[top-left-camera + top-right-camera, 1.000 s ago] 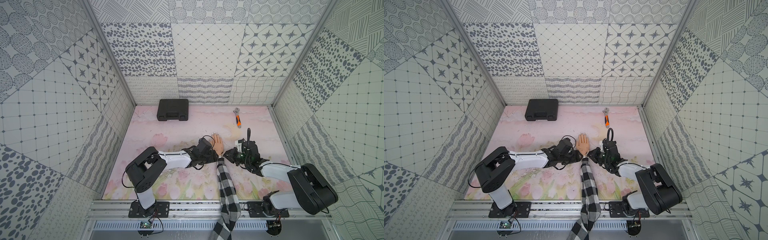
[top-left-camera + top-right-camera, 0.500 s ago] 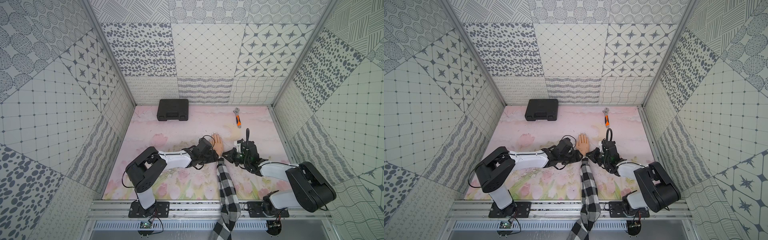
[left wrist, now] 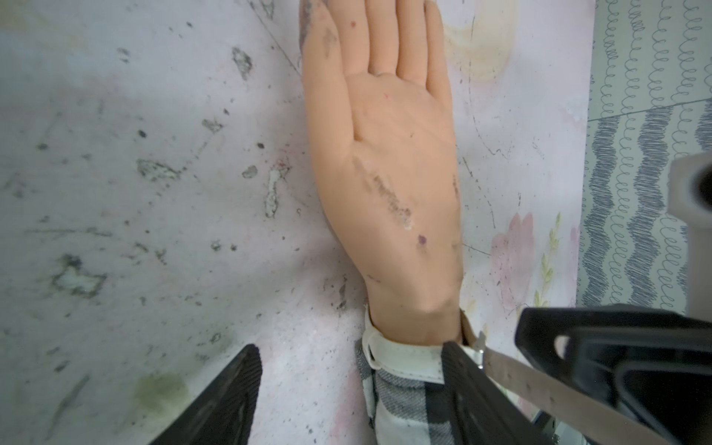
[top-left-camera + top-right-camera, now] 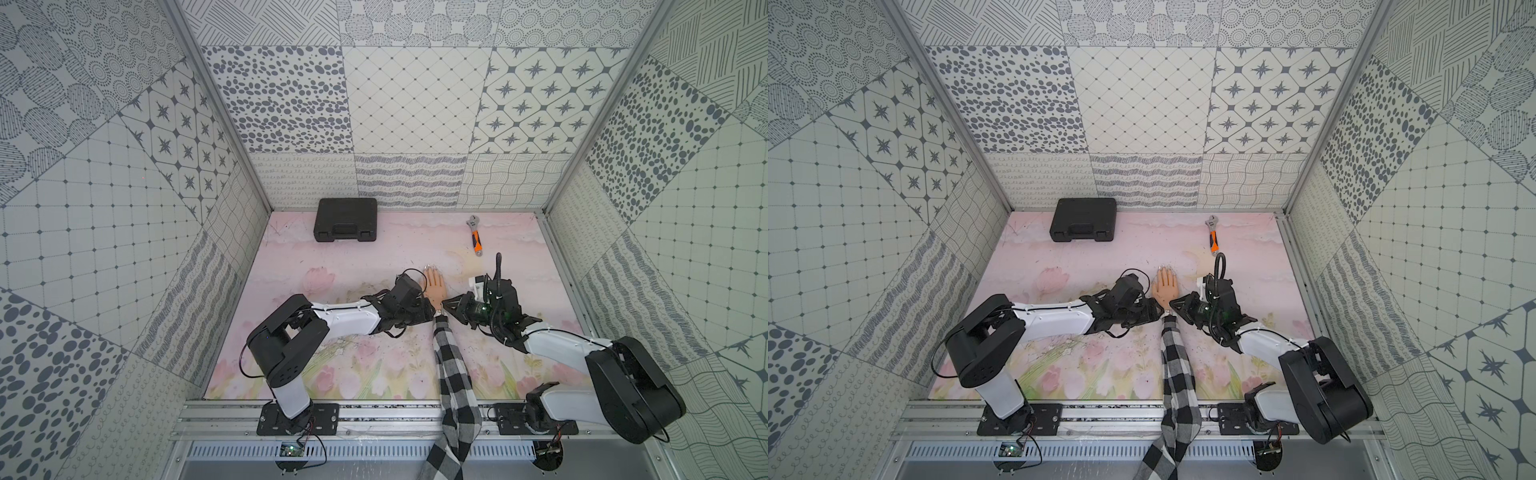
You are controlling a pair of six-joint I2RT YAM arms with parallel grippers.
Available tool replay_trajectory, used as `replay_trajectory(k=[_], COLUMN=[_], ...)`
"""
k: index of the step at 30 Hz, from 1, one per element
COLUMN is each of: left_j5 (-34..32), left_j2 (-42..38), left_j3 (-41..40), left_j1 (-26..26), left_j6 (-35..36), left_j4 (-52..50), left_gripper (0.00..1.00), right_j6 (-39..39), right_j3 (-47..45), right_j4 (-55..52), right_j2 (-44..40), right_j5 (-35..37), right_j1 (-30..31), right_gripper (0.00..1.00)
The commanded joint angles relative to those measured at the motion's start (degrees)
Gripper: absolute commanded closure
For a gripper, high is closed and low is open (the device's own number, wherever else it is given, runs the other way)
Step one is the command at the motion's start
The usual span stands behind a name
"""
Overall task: Take off the watch
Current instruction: Untie the watch from the hand.
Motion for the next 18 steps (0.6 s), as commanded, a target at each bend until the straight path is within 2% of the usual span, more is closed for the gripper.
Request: replay_trajectory(k=[1,5,18], left_j5=[-0.1,0.1,0.8], left_j2=[0.0,0.8,3.5], left_j3=[0.0,0.0,1.3], left_j1=[0.3,0.3,-0.4], left_j6=[1.2,1.2,1.0], left_j4=[-0.1,0.0,-0.6], left_gripper=[0.25,0.25,0.26], right_j6=[-1.5,-2.1,-0.7], right_j3=[-1.1,-2.1,-1.3], right_j4=[-2.4,-1.7,6.3], right_j2=[-1.9,-0.5,6.3], right_j5=[1.9,1.4,-3.3], right_j1=[-0.9,-1.4,-1.3], right_gripper=[0.68,0.66,0.68])
